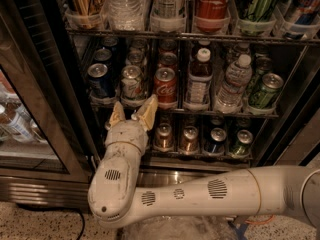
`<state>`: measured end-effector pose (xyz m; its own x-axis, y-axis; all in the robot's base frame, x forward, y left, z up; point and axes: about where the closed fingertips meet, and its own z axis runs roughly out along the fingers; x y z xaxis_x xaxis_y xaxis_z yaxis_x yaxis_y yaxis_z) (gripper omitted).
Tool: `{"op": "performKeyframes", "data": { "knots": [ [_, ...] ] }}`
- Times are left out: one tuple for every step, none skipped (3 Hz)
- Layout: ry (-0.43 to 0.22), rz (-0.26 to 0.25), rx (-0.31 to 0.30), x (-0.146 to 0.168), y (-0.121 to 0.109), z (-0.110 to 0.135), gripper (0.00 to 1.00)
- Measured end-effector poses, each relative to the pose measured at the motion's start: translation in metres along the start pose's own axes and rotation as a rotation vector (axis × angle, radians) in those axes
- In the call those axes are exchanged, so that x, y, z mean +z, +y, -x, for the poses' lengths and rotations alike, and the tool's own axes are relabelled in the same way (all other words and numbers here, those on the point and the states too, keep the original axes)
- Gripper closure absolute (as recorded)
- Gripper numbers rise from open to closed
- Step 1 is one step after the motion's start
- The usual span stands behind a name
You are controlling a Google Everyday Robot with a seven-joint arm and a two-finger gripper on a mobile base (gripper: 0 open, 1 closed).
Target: Pick coke can from middle shelf of fridge
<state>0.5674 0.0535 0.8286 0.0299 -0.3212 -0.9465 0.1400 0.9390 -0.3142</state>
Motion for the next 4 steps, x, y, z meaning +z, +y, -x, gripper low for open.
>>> {"op": "performKeyframes", "data": {
  "knots": [
    [-0.002,-0.040,0.005,0.004,-0.014,-0.004,0.28],
    [-0.007,-0.075,0.006,0.010,-0.025,-0.007,0.29],
    [-0.017,-0.108,0.009,0.016,-0.036,-0.009,0.29],
    [-0.025,-0.138,0.012,0.023,-0.045,-0.012,0.30]
  ]
}}
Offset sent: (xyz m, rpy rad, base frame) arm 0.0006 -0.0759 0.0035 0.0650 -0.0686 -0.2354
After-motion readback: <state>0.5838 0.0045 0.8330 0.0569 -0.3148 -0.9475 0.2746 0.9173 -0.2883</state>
